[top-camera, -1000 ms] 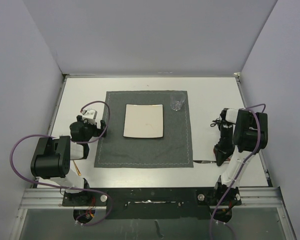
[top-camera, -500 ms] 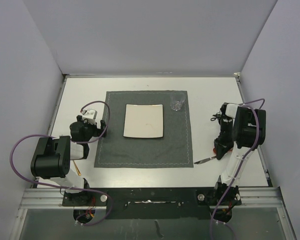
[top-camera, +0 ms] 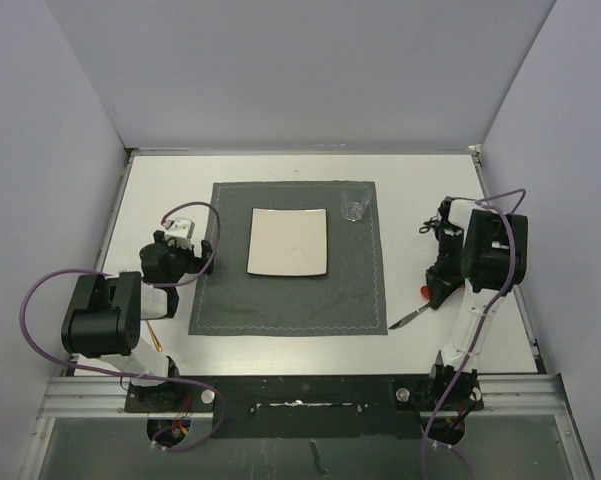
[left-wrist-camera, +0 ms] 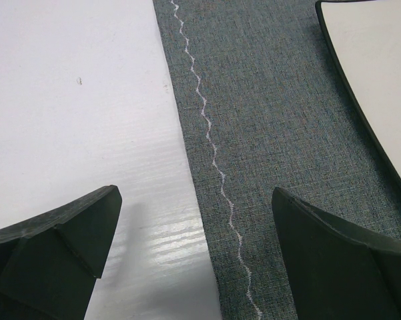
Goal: Set the dinner table for one person
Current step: Adjust the utensils at the center of the board.
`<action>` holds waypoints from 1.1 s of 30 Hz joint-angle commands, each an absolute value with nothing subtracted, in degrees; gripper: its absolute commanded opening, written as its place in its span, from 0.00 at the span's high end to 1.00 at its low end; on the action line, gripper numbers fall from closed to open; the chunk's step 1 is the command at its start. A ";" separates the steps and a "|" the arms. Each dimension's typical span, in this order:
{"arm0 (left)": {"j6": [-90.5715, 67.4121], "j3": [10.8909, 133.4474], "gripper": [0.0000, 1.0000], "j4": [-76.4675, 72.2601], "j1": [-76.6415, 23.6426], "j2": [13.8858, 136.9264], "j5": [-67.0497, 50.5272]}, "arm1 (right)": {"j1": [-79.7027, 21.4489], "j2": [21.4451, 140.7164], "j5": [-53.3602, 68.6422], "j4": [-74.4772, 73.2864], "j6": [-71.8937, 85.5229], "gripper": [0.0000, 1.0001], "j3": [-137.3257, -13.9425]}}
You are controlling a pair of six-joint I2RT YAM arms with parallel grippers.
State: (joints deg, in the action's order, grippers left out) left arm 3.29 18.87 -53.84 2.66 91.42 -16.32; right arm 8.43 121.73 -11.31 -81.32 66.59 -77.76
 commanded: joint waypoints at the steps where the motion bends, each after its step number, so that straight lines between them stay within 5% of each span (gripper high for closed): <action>1: 3.13 18.81 0.02 -58.37 2.72 91.88 -16.72 | 6.44 121.98 -9.97 -71.79 69.07 1.00 -78.61; 33: 3.11 18.79 0.02 -58.38 2.72 91.85 -16.75 | 0.19 126.86 -8.69 -72.77 72.81 1.00 -85.13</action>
State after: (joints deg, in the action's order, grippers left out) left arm 3.29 18.87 -53.84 2.66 91.42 -16.32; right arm -0.08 124.42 -8.75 -83.44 70.11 -82.28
